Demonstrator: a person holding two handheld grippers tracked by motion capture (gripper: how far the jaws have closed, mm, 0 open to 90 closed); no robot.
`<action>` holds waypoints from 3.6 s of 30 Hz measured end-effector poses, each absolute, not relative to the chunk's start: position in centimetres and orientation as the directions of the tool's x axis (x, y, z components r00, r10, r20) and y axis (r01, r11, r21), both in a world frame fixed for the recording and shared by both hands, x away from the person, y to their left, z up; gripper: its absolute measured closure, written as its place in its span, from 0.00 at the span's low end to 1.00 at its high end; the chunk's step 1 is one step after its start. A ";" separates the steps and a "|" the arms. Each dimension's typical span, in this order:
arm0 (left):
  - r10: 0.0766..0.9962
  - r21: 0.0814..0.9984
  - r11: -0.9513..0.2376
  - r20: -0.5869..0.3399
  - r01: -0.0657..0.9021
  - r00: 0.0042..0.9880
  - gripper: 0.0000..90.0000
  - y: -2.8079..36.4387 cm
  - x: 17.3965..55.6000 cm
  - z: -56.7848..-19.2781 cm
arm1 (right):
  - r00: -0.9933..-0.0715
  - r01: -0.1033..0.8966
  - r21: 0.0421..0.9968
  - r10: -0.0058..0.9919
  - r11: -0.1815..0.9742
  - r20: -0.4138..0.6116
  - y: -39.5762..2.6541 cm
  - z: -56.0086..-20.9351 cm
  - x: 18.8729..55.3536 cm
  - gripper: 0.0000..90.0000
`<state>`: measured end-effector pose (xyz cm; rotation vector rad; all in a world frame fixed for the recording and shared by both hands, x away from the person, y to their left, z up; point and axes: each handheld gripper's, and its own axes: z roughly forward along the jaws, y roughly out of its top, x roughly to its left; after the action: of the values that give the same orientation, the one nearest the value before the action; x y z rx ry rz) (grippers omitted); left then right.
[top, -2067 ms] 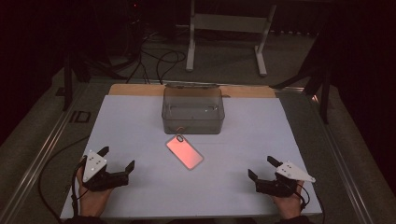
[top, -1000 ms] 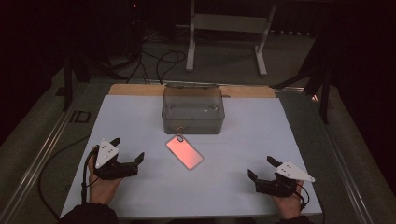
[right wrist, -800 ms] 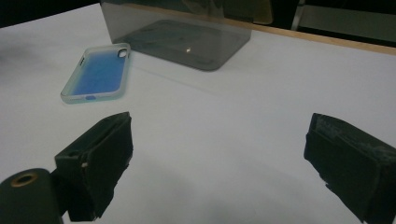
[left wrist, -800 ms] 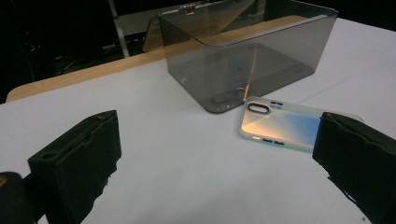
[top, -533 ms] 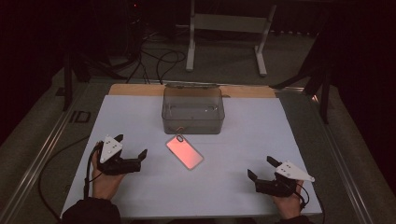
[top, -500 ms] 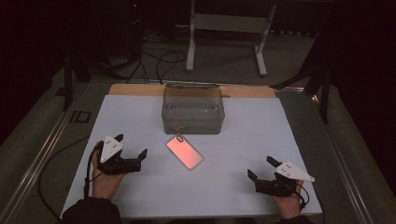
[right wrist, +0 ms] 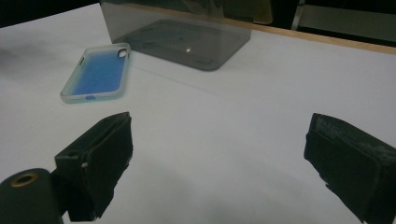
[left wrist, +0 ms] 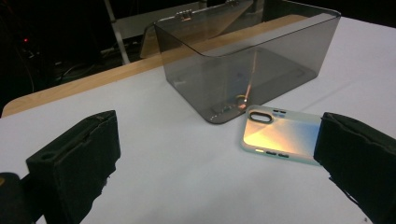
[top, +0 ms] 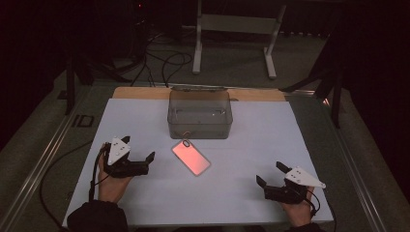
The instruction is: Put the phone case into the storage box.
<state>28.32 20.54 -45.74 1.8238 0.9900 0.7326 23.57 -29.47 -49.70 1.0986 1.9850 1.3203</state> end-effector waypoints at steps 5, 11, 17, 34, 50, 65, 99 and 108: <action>0.858 0.903 -0.280 0.083 0.325 0.507 0.01 20.4 28.7 -45.7 | -0.545 0.343 0.917 0.839 0.203 0.018 -29.5 -49.7 23.6 0.09; 0.856 0.902 -0.280 0.079 0.330 0.511 0.01 20.3 29.2 -45.5 | -0.545 0.344 0.917 0.838 0.203 0.019 -29.5 -49.7 23.6 0.09; 0.853 0.900 -0.287 0.084 0.328 0.514 0.01 20.0 29.7 -45.3 | -0.546 0.344 0.917 0.838 0.203 0.019 -29.5 -49.7 23.6 0.09; 0.843 0.884 -0.323 0.106 0.339 0.528 0.01 19.1 31.2 -45.2 | -0.545 0.344 0.917 0.838 0.200 0.021 -29.5 -49.7 23.6 0.09; 0.833 0.872 -0.347 0.118 0.345 0.541 0.01 18.5 32.4 -45.0 | -0.551 0.344 0.917 0.834 0.204 0.021 -29.4 -49.7 23.6 0.09; 0.824 0.858 -0.368 0.122 0.358 0.554 0.01 17.7 33.5 -45.3 | -0.553 0.344 0.916 0.833 0.205 0.022 -29.4 -49.8 23.6 0.09; 0.797 0.800 -0.414 0.089 0.434 0.597 0.06 15.8 35.7 -47.4 | -0.554 0.345 0.915 0.832 0.209 0.018 -29.4 -49.8 23.7 0.09; 0.800 0.781 -0.426 0.089 0.456 0.594 0.14 15.3 36.2 -48.1 | -0.554 0.344 0.915 0.832 0.211 0.017 -29.3 -49.8 23.7 0.09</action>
<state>36.16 15.27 -48.08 2.0823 0.9916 0.5932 23.70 -29.35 -49.80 1.0865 2.0029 1.3191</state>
